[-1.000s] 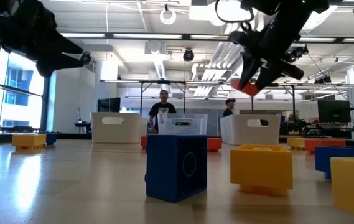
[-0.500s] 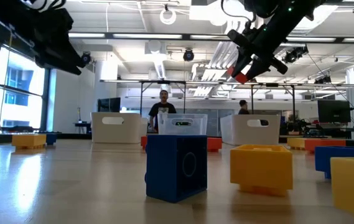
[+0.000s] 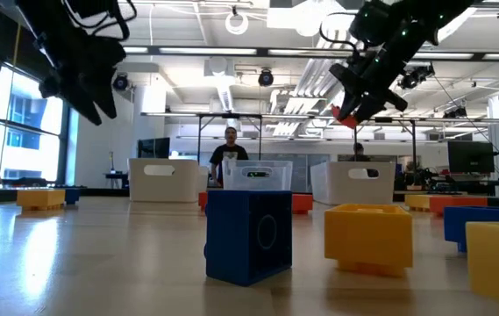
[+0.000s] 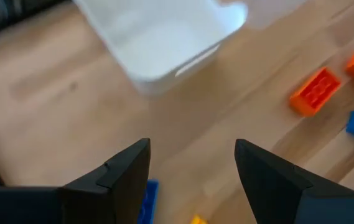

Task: Sort & place blocks by color
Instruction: Put the orange game piece into the right white bin

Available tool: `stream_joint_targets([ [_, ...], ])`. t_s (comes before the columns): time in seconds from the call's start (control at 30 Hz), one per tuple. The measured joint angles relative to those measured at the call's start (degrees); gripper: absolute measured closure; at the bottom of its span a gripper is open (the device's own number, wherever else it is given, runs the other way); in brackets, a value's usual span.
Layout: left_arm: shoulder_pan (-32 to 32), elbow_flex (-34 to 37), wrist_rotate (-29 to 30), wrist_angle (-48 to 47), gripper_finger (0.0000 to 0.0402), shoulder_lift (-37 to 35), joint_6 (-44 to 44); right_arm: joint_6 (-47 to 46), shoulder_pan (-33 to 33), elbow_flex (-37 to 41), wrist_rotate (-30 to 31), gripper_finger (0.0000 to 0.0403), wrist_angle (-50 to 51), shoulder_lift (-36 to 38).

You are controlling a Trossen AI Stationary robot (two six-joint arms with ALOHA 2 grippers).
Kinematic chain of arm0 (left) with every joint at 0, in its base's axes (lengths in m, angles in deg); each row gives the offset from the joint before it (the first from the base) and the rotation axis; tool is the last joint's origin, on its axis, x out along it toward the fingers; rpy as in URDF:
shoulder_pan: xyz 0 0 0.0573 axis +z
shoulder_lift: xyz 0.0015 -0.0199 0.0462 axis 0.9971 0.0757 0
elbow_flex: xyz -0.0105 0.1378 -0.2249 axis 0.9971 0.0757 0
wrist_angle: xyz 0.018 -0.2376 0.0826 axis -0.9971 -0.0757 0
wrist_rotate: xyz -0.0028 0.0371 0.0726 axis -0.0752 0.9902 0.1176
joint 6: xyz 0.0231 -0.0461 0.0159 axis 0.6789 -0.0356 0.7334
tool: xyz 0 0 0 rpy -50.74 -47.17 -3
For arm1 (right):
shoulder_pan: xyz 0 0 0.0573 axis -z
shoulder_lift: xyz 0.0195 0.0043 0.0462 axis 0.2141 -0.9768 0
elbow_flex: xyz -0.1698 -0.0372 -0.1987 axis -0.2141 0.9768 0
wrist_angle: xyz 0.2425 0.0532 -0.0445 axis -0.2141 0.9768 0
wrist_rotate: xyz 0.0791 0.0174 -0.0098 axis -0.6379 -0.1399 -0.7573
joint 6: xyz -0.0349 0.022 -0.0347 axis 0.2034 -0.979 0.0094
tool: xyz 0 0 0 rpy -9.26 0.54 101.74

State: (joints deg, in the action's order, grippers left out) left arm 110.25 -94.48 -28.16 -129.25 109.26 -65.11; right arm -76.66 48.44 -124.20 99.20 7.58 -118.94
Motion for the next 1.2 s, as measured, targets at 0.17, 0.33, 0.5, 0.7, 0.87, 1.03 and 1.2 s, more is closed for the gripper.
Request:
stream_joint_targets([
  [0.17, 3.1, 0.0, -3.9, -3.1, 0.0179, 4.3, -1.8, 1.6, 2.5, 0.0, -4.8, 0.0291, 0.1, -3.1],
  [0.33, 5.3, 0.0, -4.2, -4.0, 0.0179, 8.4, -3.1, 1.6, 3.0, 0.0, -6.3, 0.0291, 0.6, -7.5],
  [0.5, 7.0, 0.0, -5.2, -5.2, 0.0179, 12.4, -3.1, 1.2, 3.0, 0.0, -7.3, 0.028, 1.4, -11.4],
  [0.7, 7.3, 0.0, -6.0, -5.2, 0.0179, 16.5, -2.1, 1.1, 3.0, 0.0, -8.4, 0.0278, 1.5, -13.7],
  [0.87, 7.3, 0.0, -7.6, -5.7, 0.0179, 18.7, -1.6, 4.4, 3.0, 0.0, -7.5, 0.0272, 1.4, -13.9],
  [1.03, 7.3, 0.0, -7.7, -6.3, 0.0179, 19.8, -1.5, 6.0, 3.0, 0.0, -7.1, 0.0237, 1.2, -13.9],
  [1.2, 7.3, 0.0, -7.6, -7.6, 0.0179, 21.1, -0.5, 6.0, 3.0, -0.4, -7.1, 0.0187, 1.3, -13.9],
])
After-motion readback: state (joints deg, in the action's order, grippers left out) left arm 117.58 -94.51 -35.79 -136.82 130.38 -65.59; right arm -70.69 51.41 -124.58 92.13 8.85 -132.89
